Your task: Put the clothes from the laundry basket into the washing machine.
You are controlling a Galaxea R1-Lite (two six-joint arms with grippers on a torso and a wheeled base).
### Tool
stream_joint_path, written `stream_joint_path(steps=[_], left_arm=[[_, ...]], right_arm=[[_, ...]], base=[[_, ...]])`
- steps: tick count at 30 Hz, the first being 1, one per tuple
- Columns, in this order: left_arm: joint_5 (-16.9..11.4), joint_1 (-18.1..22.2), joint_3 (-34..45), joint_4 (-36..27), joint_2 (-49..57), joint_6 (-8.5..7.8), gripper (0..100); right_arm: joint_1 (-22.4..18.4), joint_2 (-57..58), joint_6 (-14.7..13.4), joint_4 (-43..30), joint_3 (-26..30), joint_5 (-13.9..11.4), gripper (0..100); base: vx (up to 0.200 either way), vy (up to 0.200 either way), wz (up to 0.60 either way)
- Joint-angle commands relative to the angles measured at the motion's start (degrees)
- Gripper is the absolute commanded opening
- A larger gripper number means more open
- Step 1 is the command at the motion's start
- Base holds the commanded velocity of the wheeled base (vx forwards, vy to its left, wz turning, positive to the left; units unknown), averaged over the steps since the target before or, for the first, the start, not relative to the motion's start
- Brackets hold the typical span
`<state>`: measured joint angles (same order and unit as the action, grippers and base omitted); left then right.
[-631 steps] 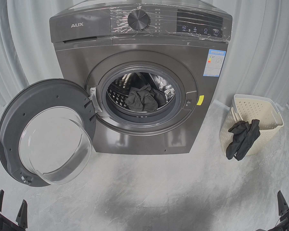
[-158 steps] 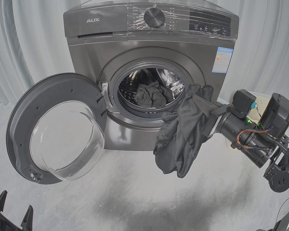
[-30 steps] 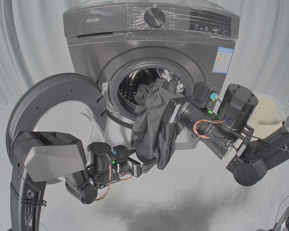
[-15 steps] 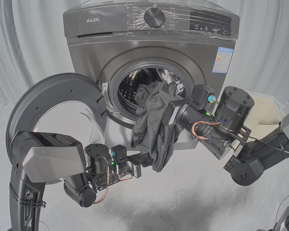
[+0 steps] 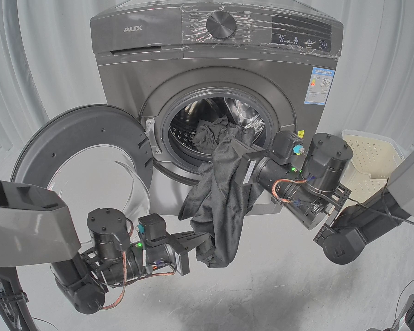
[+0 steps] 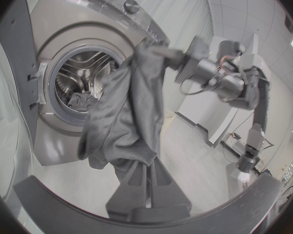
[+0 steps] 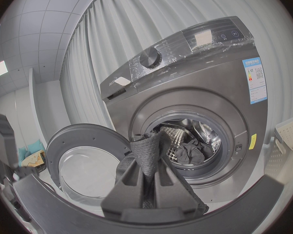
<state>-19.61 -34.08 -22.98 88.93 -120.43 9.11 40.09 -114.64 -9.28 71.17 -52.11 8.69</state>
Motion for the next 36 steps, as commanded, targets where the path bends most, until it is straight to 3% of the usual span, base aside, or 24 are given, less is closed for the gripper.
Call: stream_joint_path(steps=[1, 9, 10, 19, 26, 36], left_arm=[[-2.2, -0.5, 3.8, 0.1, 10.1, -0.14, 0], [-2.2, -0.3, 1.0, 0.1, 12.0, 1.18, 0], [-2.1, -0.3, 0.9, 0.1, 12.0, 1.18, 0], [-1.4, -0.3, -1.7, 0.1, 12.5, 1.35, 0], [4.4, 0.2, -11.7, 0.0, 10.1, 3.29, 0], [4.8, 1.0, -13.7, 0.0, 8.9, 3.37, 0]], right_arm=[[-0.8, -3.9, 0.0, 1.7, 1.1, -0.8, 0], [-0.1, -5.4, 0.0, 2.3, 1.6, -1.2, 0], [-0.1, -5.8, 0.0, 2.4, 1.6, -1.2, 100], [-1.0, -6.5, 0.0, 2.9, 3.7, -1.1, 100], [-4.8, -6.0, 0.7, 4.4, 8.9, -1.1, 100], [-6.7, -5.9, 2.3, 6.3, 15.5, -1.2, 100]], base=[[0.000, 0.000, 0.00], [0.000, 0.000, 0.00], [0.000, 0.000, 0.00], [0.000, 0.000, 0.00], [0.000, 0.000, 0.00], [0.000, 0.000, 0.00]])
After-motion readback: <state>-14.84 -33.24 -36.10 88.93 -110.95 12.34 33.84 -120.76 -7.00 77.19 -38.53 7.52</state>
